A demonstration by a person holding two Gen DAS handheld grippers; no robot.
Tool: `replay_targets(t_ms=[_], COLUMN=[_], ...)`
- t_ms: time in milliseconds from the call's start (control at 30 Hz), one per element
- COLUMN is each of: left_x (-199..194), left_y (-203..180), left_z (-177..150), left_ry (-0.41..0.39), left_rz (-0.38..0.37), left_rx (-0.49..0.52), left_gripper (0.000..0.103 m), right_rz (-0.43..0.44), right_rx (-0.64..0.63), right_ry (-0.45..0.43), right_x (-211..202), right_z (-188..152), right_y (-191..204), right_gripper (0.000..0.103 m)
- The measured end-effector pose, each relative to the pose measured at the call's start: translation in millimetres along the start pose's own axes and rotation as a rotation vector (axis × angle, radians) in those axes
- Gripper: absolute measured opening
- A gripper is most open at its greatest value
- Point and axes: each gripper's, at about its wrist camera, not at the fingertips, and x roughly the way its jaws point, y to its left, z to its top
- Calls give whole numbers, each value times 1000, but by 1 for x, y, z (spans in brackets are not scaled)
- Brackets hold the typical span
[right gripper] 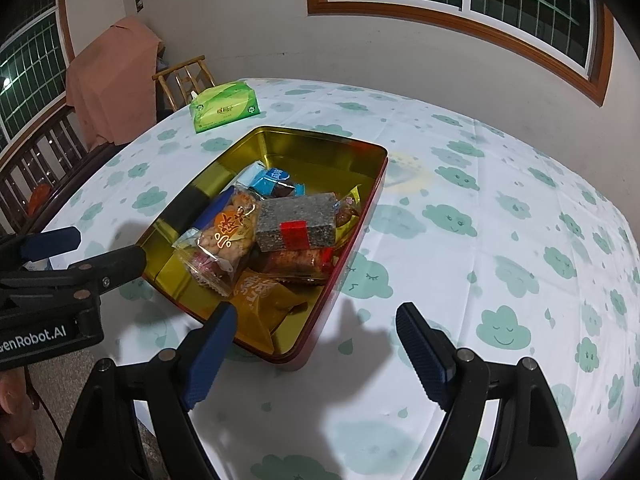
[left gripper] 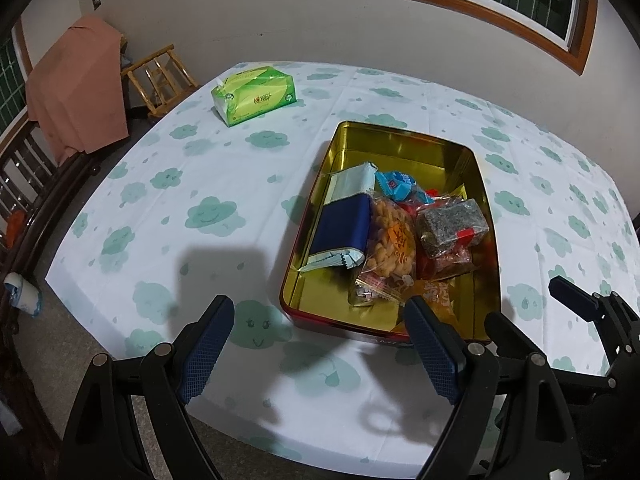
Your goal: Organize snacks
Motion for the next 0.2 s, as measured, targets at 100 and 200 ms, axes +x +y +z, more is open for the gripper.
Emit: replay_targets(t_ms=[100, 200], left_x=[-2, -1], left_y=[-1, -2], left_z=[2, 3], left_ry=[-2, 7], left_rz=[2, 7], left_rx=[2, 3], left_gripper=[85, 85], right_rz=[-1, 0], right_rx=[1, -2], right_ry=[0, 0], right_x=[0, 0], right_z=[1, 1], right_y=[0, -1], right_gripper=[84, 84])
